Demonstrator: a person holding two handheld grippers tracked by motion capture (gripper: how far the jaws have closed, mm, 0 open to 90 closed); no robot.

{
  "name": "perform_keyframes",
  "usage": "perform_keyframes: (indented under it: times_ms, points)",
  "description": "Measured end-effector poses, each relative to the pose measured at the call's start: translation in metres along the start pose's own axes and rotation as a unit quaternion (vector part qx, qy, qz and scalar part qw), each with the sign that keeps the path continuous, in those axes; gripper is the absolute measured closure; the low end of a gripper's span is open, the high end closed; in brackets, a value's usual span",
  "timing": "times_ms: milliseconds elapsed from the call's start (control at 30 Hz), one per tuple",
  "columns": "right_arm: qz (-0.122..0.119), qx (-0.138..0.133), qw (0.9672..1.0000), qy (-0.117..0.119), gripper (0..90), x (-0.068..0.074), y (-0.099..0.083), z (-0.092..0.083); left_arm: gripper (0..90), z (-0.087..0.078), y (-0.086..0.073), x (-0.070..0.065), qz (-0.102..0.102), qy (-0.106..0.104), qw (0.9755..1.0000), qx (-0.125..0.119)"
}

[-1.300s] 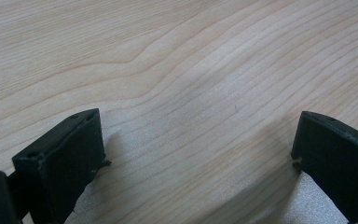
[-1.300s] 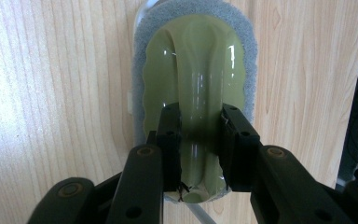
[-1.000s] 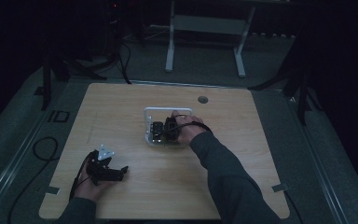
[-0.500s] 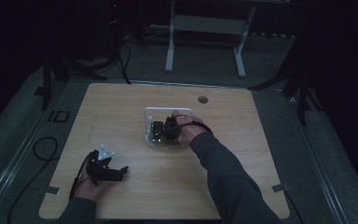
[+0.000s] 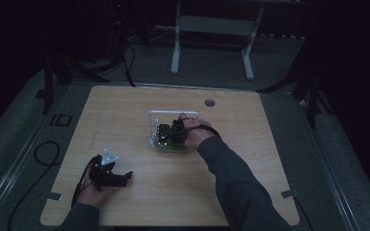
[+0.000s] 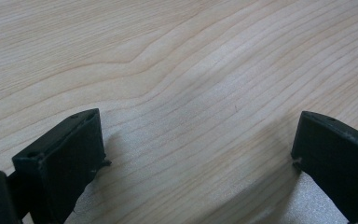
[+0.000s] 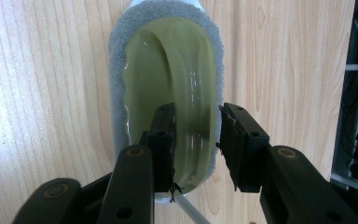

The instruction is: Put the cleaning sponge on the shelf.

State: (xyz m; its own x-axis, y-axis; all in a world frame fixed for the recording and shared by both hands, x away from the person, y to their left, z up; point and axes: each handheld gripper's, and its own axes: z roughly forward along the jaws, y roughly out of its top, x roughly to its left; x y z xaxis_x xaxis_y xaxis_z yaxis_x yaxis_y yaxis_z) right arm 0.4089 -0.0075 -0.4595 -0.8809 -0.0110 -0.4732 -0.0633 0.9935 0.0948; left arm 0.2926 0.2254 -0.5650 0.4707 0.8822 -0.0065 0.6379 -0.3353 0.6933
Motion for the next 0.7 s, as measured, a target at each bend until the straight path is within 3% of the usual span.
perform_keyframes:
  times_ms: [700]
  points:
    - [0.009,-0.033,0.9994,0.010,63.5,0.003,0.000,-0.021,2.3,0.000,0.000,0.000,0.001,0.000,1.0000,0.000]
